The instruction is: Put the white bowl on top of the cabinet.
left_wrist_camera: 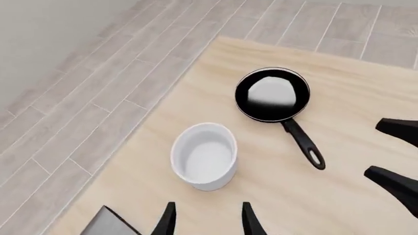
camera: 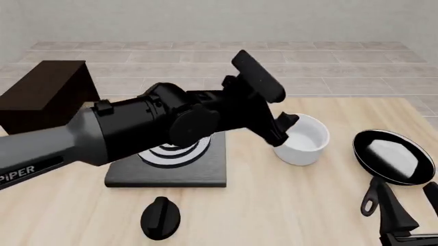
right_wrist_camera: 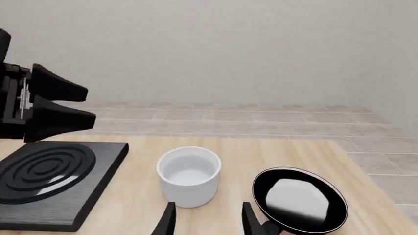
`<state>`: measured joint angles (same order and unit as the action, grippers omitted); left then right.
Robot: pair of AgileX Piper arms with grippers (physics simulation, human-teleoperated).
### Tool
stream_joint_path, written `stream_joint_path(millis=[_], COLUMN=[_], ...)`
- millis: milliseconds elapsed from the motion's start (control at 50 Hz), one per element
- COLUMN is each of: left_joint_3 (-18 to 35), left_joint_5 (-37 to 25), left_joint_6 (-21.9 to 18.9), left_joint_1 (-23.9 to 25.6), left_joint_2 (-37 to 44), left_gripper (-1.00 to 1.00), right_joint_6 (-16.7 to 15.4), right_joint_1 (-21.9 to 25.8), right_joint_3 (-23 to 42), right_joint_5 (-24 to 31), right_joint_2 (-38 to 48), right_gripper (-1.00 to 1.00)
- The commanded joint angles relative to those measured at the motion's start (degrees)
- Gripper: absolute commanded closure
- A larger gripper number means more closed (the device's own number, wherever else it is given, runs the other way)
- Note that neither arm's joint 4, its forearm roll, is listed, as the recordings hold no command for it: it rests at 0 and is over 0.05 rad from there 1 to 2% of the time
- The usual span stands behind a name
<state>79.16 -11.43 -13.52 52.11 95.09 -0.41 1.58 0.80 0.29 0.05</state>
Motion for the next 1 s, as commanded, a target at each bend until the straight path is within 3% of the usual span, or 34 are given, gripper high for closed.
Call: stream_joint_path(millis=[20, 380, 520, 880, 1000], left_joint_3=[8.7, 15.6, 19.6, 23.7, 27.8], left_joint_5=[-7.6, -15.7, -18.8, -20.2, -21.6], left_joint_6=[-1.2, -6.9, -10.4, -13.6, -15.3], left_joint_1=[3.4, 6.8, 4.8, 4.2, 2.1], left_joint_2=[6.7, 15.6, 19.9, 26.6, 29.8], left_gripper=[-1.0, -1.0, -1.0, -1.0, -1.0], right_joint_6=[-0.2, -0.2, -0.1, -0.1, 0.1], right_joint_1=[0.0, 0.0, 0.0, 0.0, 0.0], right_joint_3=[0.0, -0.1, 0.0, 0.0, 0.0], right_joint_5=[-0.2, -0.3, -0.1, -0.1, 0.1], right_joint_2=[0.0, 0.0, 0.0, 0.0, 0.0], right_gripper=[-1.0, -1.0, -1.0, -1.0, -1.0])
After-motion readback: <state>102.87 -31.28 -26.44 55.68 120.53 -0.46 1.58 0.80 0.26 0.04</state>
